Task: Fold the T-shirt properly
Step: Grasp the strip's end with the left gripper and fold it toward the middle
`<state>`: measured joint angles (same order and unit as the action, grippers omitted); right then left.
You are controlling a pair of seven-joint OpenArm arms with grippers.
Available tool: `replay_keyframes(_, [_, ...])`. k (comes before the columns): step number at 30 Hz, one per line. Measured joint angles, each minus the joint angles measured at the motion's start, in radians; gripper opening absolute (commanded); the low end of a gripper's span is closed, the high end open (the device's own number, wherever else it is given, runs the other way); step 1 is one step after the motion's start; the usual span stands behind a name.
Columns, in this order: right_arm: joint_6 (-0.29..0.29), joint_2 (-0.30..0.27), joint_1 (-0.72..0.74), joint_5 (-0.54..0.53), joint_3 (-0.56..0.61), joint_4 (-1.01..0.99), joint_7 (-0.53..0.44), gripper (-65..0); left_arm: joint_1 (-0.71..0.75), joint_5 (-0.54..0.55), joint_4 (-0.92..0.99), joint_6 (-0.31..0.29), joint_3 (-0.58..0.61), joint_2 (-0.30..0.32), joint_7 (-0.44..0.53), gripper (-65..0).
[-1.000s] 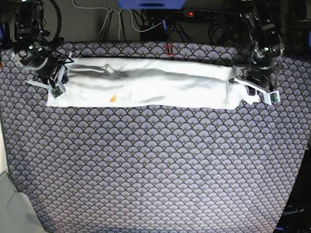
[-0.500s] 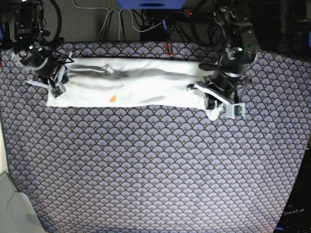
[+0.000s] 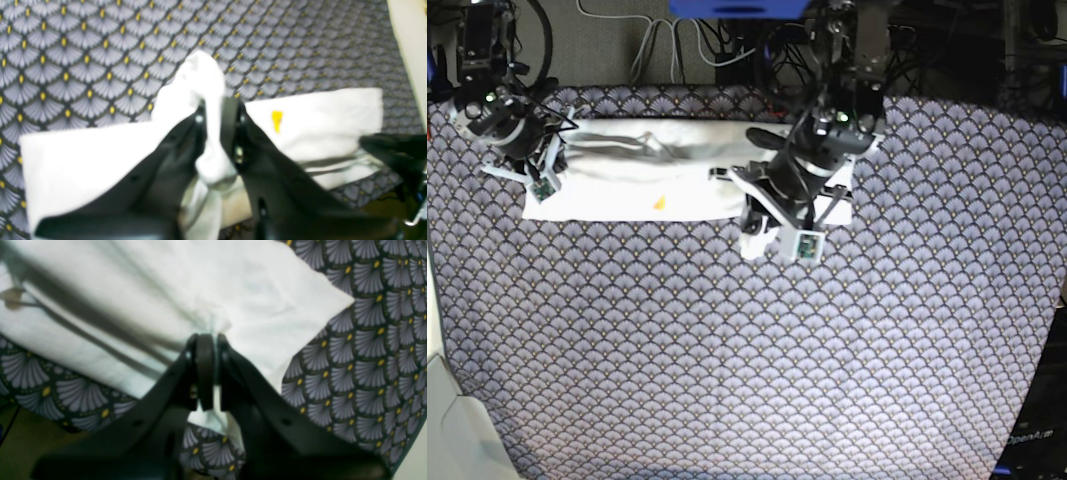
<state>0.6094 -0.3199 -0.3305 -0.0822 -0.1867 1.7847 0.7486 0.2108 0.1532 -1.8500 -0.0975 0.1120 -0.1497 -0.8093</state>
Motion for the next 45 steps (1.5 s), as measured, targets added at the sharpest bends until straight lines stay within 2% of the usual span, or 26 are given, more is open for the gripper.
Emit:
replay_keyframes(4, [0.000,-0.001,0.000,0.000,0.000,0.000,0.000,-65.0,-0.018,0.008,0.062,0.000,0.000,0.000,0.008,-64.4])
replay_keyframes(8, [0.000,-0.006,0.015,0.008,0.021,0.000,0.011,-65.0,-0.020,0.008,0.072,0.000,0.000,0.000,0.089,-64.4])
replay_keyframes(15, [0.000,-0.005,0.017,0.006,0.038,0.000,0.011,-65.0,-0.020,0.005,0.072,-0.003,0.093,0.002,0.092,-64.4])
replay_keyframes(31, [0.000,-0.007,0.019,0.008,0.051,0.000,0.011,-65.0,-0.040,0.005,0.147,0.000,0.092,0.003,0.100,-63.2])
replay_keyframes(33, [0.000,-0.013,0.019,0.007,0.051,0.000,0.011,-65.0,-0.040,0.005,0.145,0.000,0.092,0.002,0.100,-57.7])
replay_keyframes(37, [0.000,-0.024,0.019,0.008,0.052,0.000,0.010,-65.0,-0.040,0.005,0.140,0.005,0.109,0.005,0.100,-35.1])
replay_keyframes(39, [0.000,-0.024,0.019,0.008,0.052,0.000,0.010,-65.0,-0.042,0.005,0.140,0.004,0.152,0.006,0.099,-28.7])
replay_keyframes(42, [0.000,-0.024,0.019,0.007,0.052,0.000,0.010,-65.0,-0.039,0.013,0.092,-0.005,0.220,0.016,0.095,-29.9])
replay_keyframes(45, [0.000,-0.025,0.019,0.008,0.052,0.000,0.011,-65.0,-0.042,0.011,0.034,-0.002,0.229,0.016,0.106,-32.8])
